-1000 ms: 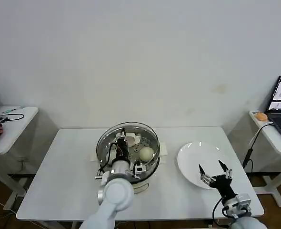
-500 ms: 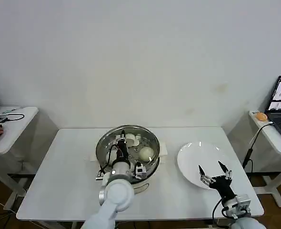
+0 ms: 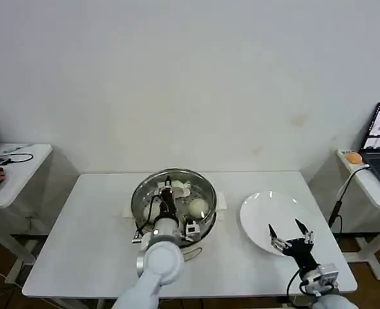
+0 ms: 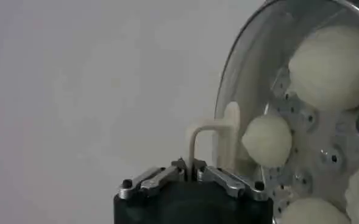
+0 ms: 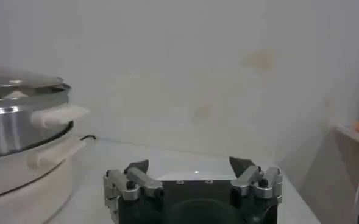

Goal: Take steamed baozi put them in steamer then cover it.

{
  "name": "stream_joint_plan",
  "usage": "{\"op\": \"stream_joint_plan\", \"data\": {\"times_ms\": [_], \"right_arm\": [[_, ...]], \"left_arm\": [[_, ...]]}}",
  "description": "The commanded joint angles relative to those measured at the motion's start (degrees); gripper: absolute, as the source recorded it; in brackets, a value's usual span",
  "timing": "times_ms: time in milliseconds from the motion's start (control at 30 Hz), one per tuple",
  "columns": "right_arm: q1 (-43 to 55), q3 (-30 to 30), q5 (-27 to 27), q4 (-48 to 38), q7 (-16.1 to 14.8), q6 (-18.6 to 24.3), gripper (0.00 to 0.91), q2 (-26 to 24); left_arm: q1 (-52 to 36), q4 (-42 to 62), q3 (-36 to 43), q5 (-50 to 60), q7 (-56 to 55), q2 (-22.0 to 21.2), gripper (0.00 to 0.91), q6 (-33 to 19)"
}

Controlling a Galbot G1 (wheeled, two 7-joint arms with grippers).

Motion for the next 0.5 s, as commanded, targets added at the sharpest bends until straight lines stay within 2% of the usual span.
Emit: {"op": "stream_joint_plan", "data": {"times_ms": [33, 500], "right_arm": [[0.0, 0.0, -0.1, -0.2, 0.0, 0.1, 0.907, 0.1], [-0.1, 0.1, -0.2, -0.5, 0.0, 0.5, 0.907, 0.2]], "left_arm": [[0.1, 0.2, 0.0, 0.1, -0.6, -0.1, 0.000, 0.0], [-0.1, 1.4, 0.0, 0.1, -1.9, 0.2, 0.000, -0.1]]}}
